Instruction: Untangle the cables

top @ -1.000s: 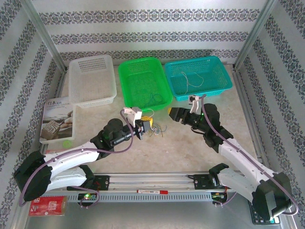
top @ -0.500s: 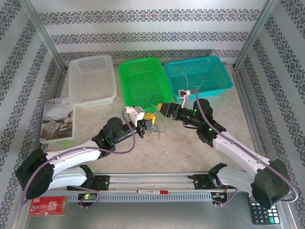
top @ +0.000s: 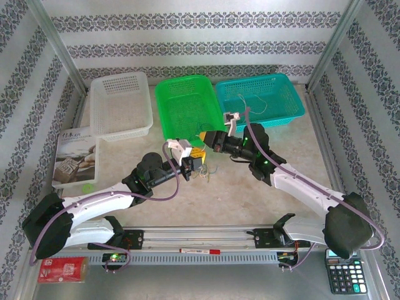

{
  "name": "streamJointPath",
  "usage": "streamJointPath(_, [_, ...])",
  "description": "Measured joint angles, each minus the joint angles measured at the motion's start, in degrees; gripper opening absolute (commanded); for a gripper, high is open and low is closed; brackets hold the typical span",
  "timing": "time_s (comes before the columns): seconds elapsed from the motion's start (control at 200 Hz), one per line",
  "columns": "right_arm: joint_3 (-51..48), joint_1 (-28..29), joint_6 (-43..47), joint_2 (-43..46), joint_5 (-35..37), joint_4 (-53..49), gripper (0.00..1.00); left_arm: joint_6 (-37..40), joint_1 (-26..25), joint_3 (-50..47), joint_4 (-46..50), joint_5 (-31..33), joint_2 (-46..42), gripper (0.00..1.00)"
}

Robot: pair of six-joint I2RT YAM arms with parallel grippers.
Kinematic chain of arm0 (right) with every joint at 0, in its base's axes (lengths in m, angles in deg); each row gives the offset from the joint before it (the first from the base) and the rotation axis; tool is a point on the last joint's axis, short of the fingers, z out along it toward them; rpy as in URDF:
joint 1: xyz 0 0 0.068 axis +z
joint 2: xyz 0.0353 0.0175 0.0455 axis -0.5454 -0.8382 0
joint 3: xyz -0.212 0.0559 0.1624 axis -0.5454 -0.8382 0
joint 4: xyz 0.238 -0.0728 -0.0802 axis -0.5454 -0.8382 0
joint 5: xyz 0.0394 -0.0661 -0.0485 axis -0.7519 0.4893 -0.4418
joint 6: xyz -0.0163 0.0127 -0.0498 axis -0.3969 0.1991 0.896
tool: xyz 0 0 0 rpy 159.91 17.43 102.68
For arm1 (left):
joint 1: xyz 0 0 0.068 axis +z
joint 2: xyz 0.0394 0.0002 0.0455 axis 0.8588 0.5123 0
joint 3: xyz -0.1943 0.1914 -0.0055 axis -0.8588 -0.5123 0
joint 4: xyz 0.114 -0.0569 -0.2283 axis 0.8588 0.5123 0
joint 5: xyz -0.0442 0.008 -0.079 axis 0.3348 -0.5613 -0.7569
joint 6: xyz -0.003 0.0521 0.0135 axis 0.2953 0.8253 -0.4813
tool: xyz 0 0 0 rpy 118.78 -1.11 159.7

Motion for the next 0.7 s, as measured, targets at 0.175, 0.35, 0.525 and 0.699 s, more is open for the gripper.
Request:
streamJointPath(0.175, [4.81, 1.33, 0.07, 0.17, -0.31, -0.26, 0.0, -0.13, 0.0, -0.02, -0.33, 0.09, 2.05, 0.43])
streamJointPath(0.35, [7.56, 3.04, 0.26, 1.4, -0.55, -1.03, 0.0, -0.13, 0.0, -0.04, -2.99, 1.11, 5.64, 0.42])
streamJointPath(0.525, [10.29, 4.39, 0.33, 2.21, -0.48, -2.43, 0.0, -0.17, 0.0, -0.04, -6.29, 1.79, 10.19, 0.28])
streamJointPath(0.699, [14.43, 4.96, 0.81, 3.28, 0.04, -4.44, 0.0, -0.66, 0.02, -0.33, -10.03, 1.97, 14.97, 0.21])
